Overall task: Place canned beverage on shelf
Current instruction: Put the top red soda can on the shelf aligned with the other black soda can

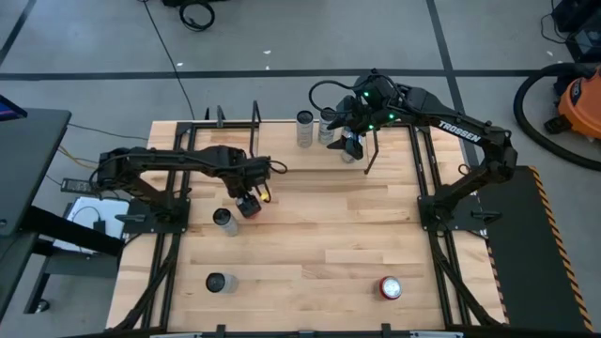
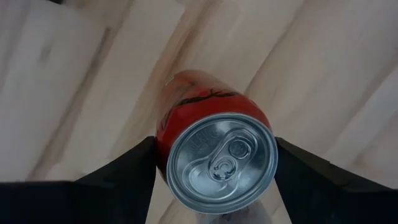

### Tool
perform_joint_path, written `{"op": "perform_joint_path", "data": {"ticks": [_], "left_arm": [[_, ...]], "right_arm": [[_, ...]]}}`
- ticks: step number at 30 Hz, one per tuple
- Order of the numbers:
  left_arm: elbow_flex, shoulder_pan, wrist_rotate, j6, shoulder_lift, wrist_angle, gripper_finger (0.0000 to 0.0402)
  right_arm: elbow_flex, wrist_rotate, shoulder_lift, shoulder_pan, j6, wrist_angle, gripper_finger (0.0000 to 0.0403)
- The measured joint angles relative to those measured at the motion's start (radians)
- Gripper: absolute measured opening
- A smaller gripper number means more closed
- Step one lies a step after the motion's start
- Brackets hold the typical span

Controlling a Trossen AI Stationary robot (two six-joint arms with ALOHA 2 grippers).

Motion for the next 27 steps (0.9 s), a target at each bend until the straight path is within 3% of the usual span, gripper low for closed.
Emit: {"op": "perform_joint_path", "data": {"ticks": [10, 21, 27], "left_arm": [[0.164, 0.033, -0.002, 0.048, -0.005, -0.137, 0.0278], [0.401, 0.156, 0.001, 0.124, 0.001, -0.279, 0.0277], [0.489, 0.207, -0.008, 0.194, 0.018, -0.269, 0.0277]], "right_arm": [[0.000, 0.000, 0.000, 0.000, 0.000, 0.000, 0.0312], [0.000, 0.000, 0.000, 0.000, 0.000, 0.000, 0.0312], [0.000, 0.000, 0.000, 0.000, 0.004, 0.000, 0.0312]]}}
